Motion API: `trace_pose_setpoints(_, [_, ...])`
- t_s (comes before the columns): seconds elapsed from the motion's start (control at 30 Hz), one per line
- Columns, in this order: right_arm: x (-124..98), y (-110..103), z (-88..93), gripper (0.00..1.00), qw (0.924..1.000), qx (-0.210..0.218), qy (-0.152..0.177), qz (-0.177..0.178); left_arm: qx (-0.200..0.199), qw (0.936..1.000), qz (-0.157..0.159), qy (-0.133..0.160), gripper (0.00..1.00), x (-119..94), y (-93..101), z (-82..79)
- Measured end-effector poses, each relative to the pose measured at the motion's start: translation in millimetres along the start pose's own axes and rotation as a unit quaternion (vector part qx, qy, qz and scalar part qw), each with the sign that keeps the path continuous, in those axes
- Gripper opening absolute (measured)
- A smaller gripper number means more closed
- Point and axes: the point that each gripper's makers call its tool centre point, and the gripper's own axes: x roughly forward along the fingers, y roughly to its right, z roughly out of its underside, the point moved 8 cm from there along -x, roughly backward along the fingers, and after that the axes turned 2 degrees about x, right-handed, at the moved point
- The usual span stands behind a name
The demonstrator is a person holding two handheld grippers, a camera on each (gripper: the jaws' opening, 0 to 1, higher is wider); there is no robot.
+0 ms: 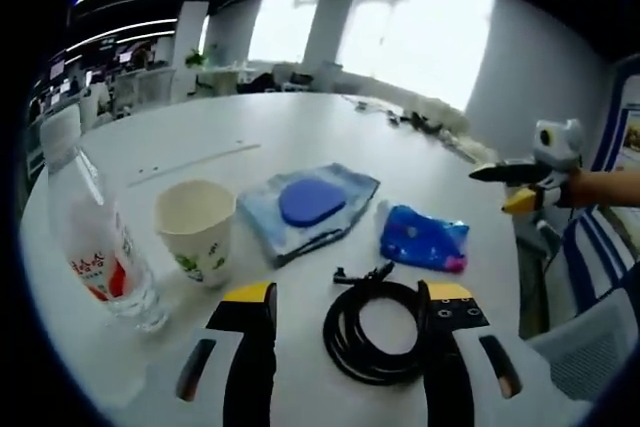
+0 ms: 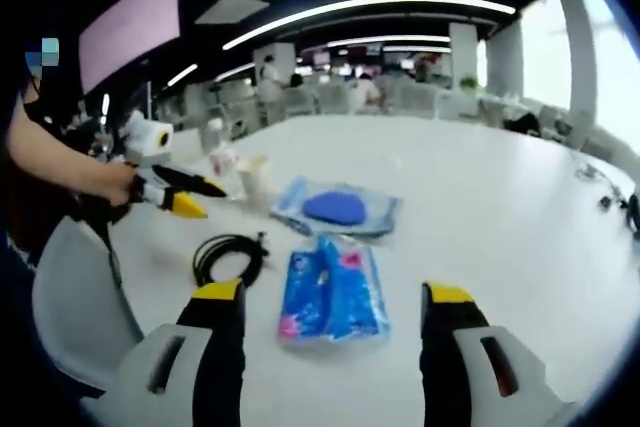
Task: Arrange the tabletop items into an orderly group along one side of the table until the central work area is clear of visible clutter.
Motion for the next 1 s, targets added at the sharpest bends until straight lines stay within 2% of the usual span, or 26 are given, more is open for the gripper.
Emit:
trace_pose_setpoints(0.33, [-3.1, -8.6, 27.5, 0.68, 0.9993, 0.031, -0.008, 0.021, 0.025, 0.9992, 0.028, -0.016, 0.54, 26.3, 6.0, -6.9])
trace_pose_setpoints(0.53, [-4.6, -9.1, 32.6, 0.67, 0.9986, 0.042, -0.013, 0.030, 0.033, 0.9985, 0.038, -0.019, 0.53, 38.1, 9.9, -13.6])
trace_pose_setpoints(0.63, [-4.4, -8.4, 34.7, 0.67, 0.9963, 0.073, -0.005, 0.044, 0.038, 0.9981, 0.043, -0.020, 0.52, 47.1, 13.2, -16.4])
trace_pose_setpoints(1.0, [1.5, -13.0, 46.6, 0.65, 0.9922, 0.108, -0.015, 0.060, 0.040, 0.9970, 0.059, -0.032, 0.50, 71.7, 22.9, -17.1])
